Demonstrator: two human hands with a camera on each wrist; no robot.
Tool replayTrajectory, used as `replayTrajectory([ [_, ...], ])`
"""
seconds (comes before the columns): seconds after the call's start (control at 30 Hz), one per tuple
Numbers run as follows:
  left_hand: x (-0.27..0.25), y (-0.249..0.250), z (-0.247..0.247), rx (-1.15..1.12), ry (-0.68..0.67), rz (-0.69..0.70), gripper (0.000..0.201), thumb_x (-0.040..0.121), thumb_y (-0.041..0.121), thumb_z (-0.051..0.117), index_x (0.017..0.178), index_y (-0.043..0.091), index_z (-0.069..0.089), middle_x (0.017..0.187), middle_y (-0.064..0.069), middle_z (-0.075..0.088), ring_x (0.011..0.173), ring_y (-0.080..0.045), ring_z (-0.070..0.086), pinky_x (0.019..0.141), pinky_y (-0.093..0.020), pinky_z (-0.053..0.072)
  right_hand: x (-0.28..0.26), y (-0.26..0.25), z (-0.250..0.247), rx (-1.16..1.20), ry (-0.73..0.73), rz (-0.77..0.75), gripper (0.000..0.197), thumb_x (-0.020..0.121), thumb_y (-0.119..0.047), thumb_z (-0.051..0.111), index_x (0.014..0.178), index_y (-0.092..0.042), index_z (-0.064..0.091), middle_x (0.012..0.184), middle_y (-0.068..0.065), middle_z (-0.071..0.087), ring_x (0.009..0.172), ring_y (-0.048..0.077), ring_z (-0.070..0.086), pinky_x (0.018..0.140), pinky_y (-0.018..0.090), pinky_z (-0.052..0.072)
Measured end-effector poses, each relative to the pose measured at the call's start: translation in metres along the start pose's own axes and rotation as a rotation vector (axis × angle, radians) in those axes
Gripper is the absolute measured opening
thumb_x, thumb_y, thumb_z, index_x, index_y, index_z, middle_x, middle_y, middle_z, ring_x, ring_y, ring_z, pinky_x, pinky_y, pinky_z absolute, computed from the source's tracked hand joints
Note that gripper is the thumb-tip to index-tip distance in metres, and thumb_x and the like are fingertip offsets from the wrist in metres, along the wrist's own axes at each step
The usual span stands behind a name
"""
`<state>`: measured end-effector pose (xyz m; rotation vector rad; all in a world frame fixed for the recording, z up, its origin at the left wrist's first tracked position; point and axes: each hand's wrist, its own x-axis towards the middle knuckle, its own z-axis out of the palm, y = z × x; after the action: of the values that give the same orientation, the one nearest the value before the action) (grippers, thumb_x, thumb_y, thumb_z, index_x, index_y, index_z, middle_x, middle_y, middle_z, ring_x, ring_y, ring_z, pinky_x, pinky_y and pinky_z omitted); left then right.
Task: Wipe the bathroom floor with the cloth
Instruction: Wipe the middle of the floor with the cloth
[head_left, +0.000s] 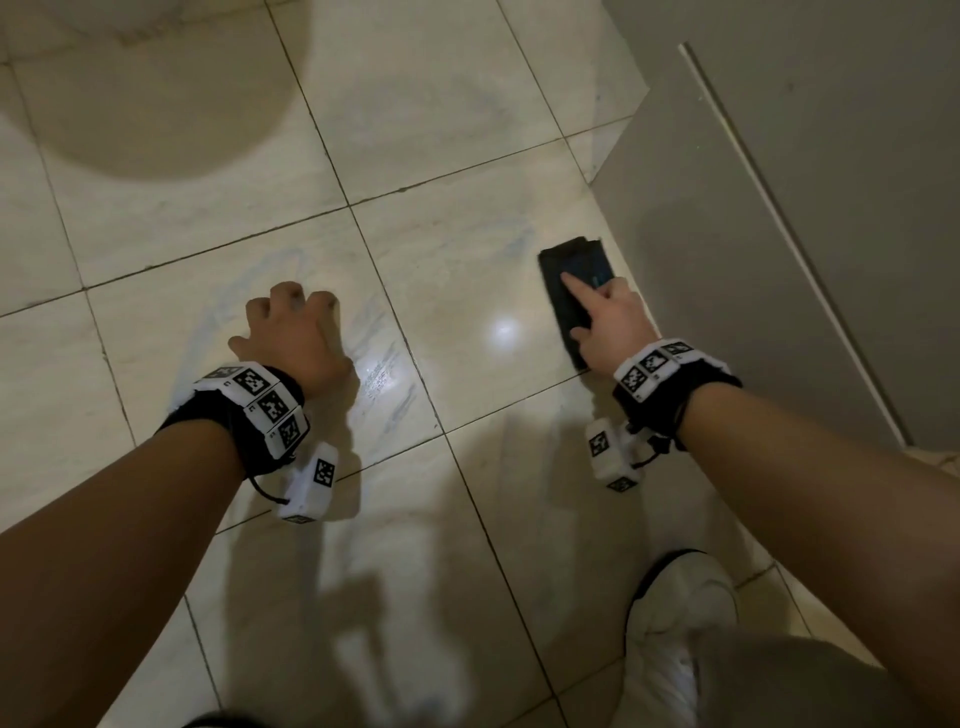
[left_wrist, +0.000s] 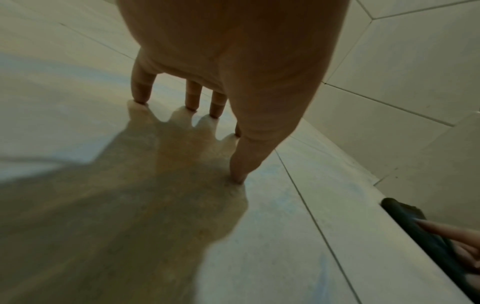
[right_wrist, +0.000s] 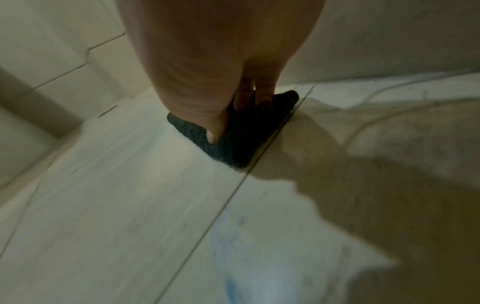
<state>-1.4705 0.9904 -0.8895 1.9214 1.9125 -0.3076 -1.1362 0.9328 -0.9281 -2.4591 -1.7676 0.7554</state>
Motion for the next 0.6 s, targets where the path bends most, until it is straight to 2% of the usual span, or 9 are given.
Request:
replayTrajectory([
  [0.17, 0.003, -0.007, 0.004, 0.031, -0.010, 0.023, 0.060, 0.078, 0.028, 0.072, 0.131, 0.031, 0.046, 0.148, -0.002, 0.029, 0.134, -0.031, 0.026, 0.095, -0.054, 0.035, 0.013, 0.012, -0.011, -0.015, -0.088, 0.099, 0.078, 0.094, -0.026, 0.063, 0.156, -0.037, 0.017, 0.140, 0.014, 0.032, 0.126, 0.034, 0.040, 0.108, 0.040, 0.038],
  [0.27, 0.004, -0.008, 0.005, 0.029, -0.019, 0.029, 0.058, 0.077, 0.029, 0.072, 0.129, 0.032, 0.046, 0.148, -0.001, 0.028, 0.134, -0.031, 0.025, 0.094, -0.053, 0.035, 0.014, 0.007, -0.012, -0.045, -0.124, 0.078, 0.076, 0.094, -0.029, 0.061, 0.156, -0.039, 0.019, 0.142, 0.015, 0.032, 0.125, 0.036, 0.043, 0.108, 0.039, 0.039],
  [0.33, 0.006, -0.009, 0.005, 0.029, -0.018, 0.028, 0.059, 0.076, 0.029, 0.072, 0.129, 0.032, 0.047, 0.148, -0.002, 0.028, 0.134, -0.030, 0.025, 0.094, -0.053, 0.034, 0.009, -0.006, -0.008, -0.055, -0.141, 0.035, 0.074, 0.094, -0.027, 0.060, 0.156, -0.038, 0.020, 0.143, 0.016, 0.031, 0.122, 0.036, 0.044, 0.104, 0.037, 0.043],
  [0.43, 0.006, -0.011, 0.005, 0.025, -0.012, 0.033, 0.060, 0.074, 0.027, 0.074, 0.127, 0.033, 0.047, 0.147, -0.001, 0.029, 0.132, -0.030, 0.026, 0.094, -0.053, 0.034, -0.005, -0.041, 0.009, -0.101, -0.128, -0.078, 0.072, 0.093, -0.026, 0.058, 0.155, -0.038, 0.023, 0.136, 0.015, 0.035, 0.114, 0.033, 0.046, 0.092, 0.040, 0.050],
  [0.6, 0.008, -0.016, 0.009, 0.053, -0.007, 0.054, 0.061, 0.076, 0.036, 0.072, 0.130, 0.036, 0.043, 0.149, 0.000, 0.027, 0.133, -0.030, 0.026, 0.096, -0.056, 0.034, -0.028, -0.113, 0.047, -0.143, -0.157, -0.302, 0.058, 0.099, -0.046, 0.045, 0.153, -0.042, 0.025, 0.130, 0.008, 0.036, 0.114, 0.027, 0.042, 0.087, 0.039, 0.050],
])
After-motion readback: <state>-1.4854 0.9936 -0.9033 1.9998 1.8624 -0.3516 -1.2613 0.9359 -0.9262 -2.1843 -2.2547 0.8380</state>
